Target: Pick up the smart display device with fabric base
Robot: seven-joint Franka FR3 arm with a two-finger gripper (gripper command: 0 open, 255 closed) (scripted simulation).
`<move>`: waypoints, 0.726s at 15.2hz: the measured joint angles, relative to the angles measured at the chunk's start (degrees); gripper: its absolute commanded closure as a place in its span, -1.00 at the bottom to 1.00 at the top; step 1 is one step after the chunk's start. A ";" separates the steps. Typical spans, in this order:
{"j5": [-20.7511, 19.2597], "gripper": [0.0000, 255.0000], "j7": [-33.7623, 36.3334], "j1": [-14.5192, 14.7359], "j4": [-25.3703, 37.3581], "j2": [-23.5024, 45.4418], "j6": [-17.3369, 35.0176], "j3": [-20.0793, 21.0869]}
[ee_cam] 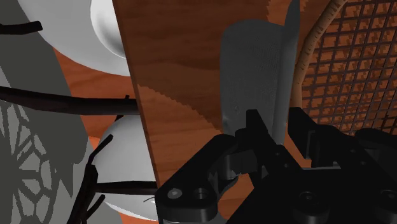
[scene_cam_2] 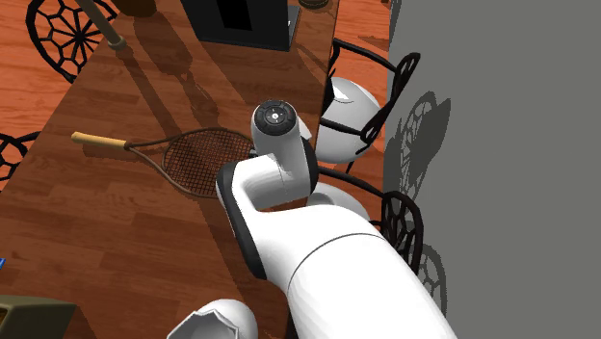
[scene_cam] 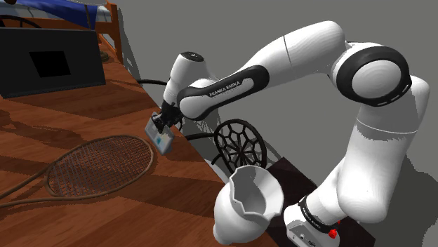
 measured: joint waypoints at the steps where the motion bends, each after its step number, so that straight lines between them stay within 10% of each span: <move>1: 0.00 1.00 0.00 0.00 0.00 0.00 0.01 0.00; 11: 0.68 1.00 -0.39 -0.37 0.38 -1.90 -2.32 0.39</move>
